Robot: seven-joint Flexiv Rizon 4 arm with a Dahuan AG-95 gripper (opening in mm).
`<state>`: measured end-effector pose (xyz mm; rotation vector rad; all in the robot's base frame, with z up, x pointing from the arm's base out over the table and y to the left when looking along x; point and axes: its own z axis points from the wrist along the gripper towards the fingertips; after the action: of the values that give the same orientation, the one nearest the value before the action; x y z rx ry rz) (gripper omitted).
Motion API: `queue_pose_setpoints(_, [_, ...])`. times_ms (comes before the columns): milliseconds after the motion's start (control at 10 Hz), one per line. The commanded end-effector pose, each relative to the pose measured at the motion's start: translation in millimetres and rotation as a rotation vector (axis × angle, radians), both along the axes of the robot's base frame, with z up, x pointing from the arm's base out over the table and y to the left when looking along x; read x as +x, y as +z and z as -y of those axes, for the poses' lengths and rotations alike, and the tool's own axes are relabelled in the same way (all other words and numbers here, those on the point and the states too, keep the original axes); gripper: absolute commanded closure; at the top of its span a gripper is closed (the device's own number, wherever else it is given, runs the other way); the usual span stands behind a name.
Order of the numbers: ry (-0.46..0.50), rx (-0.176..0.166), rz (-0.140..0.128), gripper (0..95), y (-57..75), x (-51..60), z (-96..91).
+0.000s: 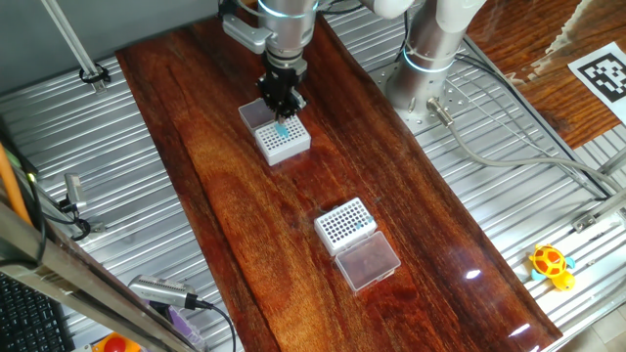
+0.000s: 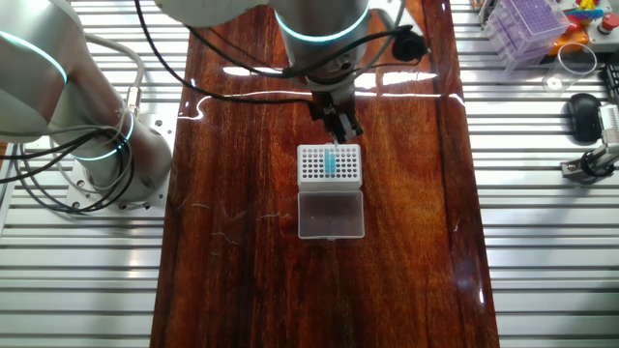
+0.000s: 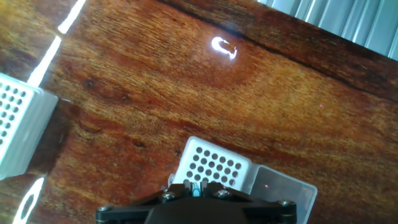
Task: Transfer all medium pipette tips from one holder to another
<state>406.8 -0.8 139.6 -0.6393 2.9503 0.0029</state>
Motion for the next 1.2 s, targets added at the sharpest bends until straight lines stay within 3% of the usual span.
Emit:
queue_pose_setpoints(100, [0.000,-0.003,0.002,95.0,-0.5,-1.0,0.6])
queue_pose_setpoints(1200, [0.004,-0.007,0.015,95.0,-9.7,-4.2,1.7])
